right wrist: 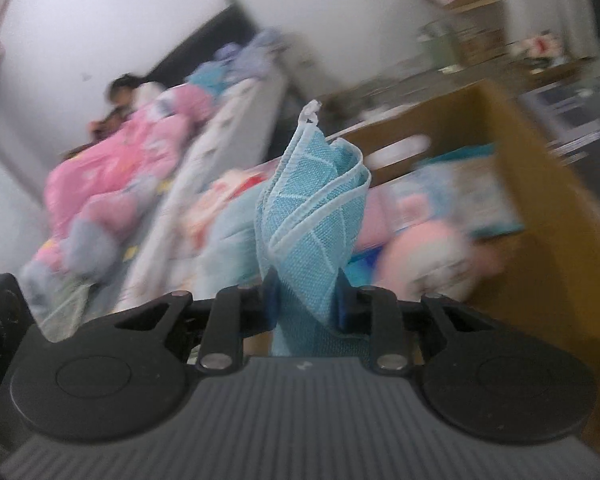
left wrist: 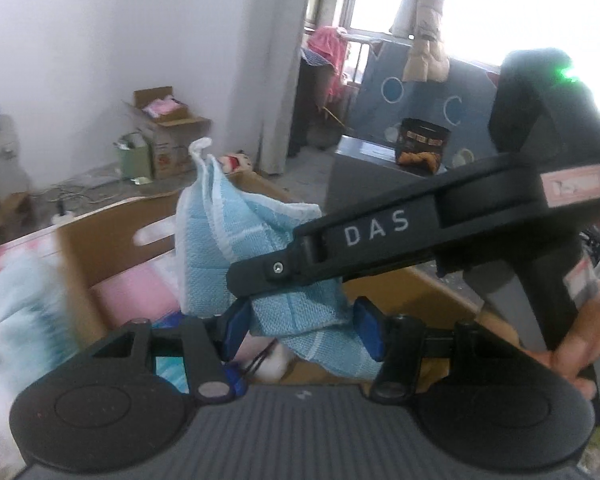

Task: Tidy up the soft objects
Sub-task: 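Carry the light-blue towel into the cardboard box and open the right gripper, then move the right gripper back and lower it onto the white yogurt cup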

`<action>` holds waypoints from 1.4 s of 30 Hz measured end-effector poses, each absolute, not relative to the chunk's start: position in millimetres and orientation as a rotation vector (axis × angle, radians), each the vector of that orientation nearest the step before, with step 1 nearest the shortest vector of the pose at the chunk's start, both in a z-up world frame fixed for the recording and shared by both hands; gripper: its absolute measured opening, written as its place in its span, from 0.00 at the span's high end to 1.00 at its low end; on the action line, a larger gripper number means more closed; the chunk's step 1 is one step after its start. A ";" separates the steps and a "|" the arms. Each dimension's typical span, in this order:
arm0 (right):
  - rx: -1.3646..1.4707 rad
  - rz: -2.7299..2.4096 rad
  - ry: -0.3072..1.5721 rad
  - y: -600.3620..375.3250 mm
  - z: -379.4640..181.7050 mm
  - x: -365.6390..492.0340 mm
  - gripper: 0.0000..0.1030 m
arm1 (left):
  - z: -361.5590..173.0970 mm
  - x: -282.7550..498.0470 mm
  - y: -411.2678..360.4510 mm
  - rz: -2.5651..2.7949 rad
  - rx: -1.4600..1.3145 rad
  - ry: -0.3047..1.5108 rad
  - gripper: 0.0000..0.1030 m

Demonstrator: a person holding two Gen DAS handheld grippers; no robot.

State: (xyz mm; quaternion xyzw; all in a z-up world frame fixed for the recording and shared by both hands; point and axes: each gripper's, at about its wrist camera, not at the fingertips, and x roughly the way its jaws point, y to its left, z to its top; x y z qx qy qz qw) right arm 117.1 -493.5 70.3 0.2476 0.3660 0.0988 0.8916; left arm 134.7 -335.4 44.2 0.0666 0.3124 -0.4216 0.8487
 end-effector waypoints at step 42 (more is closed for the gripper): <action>0.258 -0.120 0.830 -534.1 23.9 167.6 0.61 | 67.0 138.7 -123.3 -0.441 -0.041 0.702 0.23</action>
